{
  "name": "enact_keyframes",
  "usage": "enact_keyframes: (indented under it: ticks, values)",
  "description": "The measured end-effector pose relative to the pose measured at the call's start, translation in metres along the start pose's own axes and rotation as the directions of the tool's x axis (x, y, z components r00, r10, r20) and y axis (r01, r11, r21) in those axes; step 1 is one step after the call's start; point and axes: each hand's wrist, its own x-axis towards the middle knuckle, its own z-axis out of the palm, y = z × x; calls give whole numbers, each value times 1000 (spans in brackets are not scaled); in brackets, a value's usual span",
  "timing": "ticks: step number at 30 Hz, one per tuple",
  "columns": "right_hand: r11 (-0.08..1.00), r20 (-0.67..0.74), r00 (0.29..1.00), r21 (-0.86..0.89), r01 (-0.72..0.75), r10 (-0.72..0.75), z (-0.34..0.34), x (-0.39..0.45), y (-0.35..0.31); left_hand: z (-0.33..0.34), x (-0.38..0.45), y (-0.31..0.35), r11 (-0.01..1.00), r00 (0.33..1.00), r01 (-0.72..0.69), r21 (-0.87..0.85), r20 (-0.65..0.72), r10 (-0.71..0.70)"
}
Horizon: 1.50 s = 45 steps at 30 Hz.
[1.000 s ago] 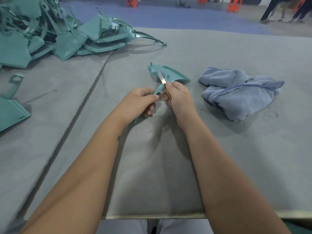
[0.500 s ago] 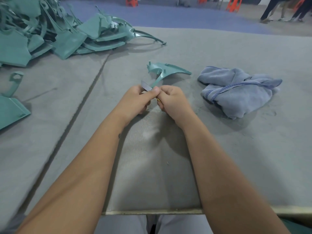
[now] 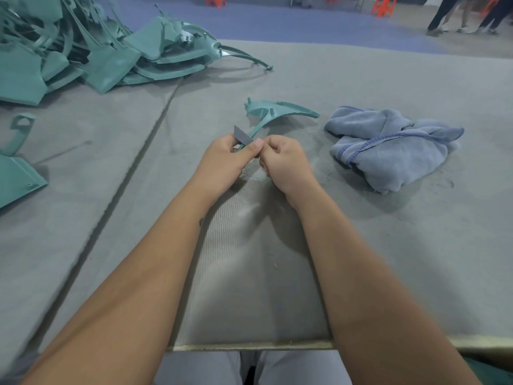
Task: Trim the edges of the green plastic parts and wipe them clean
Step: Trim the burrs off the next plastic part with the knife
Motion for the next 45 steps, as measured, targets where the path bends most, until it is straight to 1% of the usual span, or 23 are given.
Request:
enact_keyframes:
  ticks: [2, 4, 6, 8, 12, 13, 15, 16, 18, 20, 21, 24, 29, 35, 37, 41, 45]
  values:
    - [1000, -31, 999, -3, -8, 8, 1, 0, 1, 1, 1, -1, 1000, 1000, -13, 3, -12, 13]
    - [999, -110, 993, 21, -31, 34, 0, 3, 1, 2, 1, -1, 1000, 1000, -15, 26, -26, 15]
    - [992, -206, 974, 107, -68, 89, -4, 8, 3, 2, 2, -3, 999, 999, -19, 48, -33, 20]
    - [978, -247, 959, 188, -92, 138, -7, 12, 4, 1, 3, -4, 998, 999, -18, 62, -33, 20]
    - [961, -231, 959, 255, -103, 164, -6, 13, 5, 1, 2, -4, 999, 999, -15, 46, -27, 17]
    - [954, -203, 966, 283, -98, 160, -8, 12, 4, 1, 2, -3, 999, 999, -14, 30, -29, 14]
    - [939, -91, 990, 336, -68, 105, -10, 8, 2, 1, 2, -3, 1000, 999, -6, -22, -36, 5]
    - [943, -25, 998, 328, -52, 64, -11, 5, 1, 0, 2, -4, 999, 999, 0, -44, -38, -1]
    - [980, 76, 997, 200, -22, 7, -8, 1, -1, 0, 3, -5, 999, 999, 4, -46, -46, -6]
    - [998, 128, 992, 67, 13, -22, -4, -1, -4, 0, 3, -7, 1000, 999, 1, -17, -54, -2]
    - [999, 133, 991, 41, 22, -27, -2, -2, -5, 0, 3, -7, 1000, 998, -2, -11, -57, 1]
    - [999, 99, 995, 48, 7, -12, -2, -1, -6, 1, 6, -6, 1000, 996, 6, -6, -93, -6]
    - [998, 26, 999, 54, -28, 26, 6, 1, -6, 12, 7, -5, 1000, 976, 0, 24, -217, 5]
    - [999, -18, 999, 22, -34, 35, 4, 2, -2, 9, 8, -4, 1000, 987, 23, 10, -161, -21]
    - [999, -40, 998, 15, -38, 38, 3, 3, -2, 8, 7, -5, 999, 985, 39, 14, -166, -36]
    - [996, -63, 995, 49, -77, 80, 3, 6, -2, 10, 7, -5, 1000, 981, 26, -2, -191, -26]
    - [992, -92, 990, 82, -96, 103, 3, 8, 0, 14, 8, -7, 999, 975, -3, 44, -221, 13]
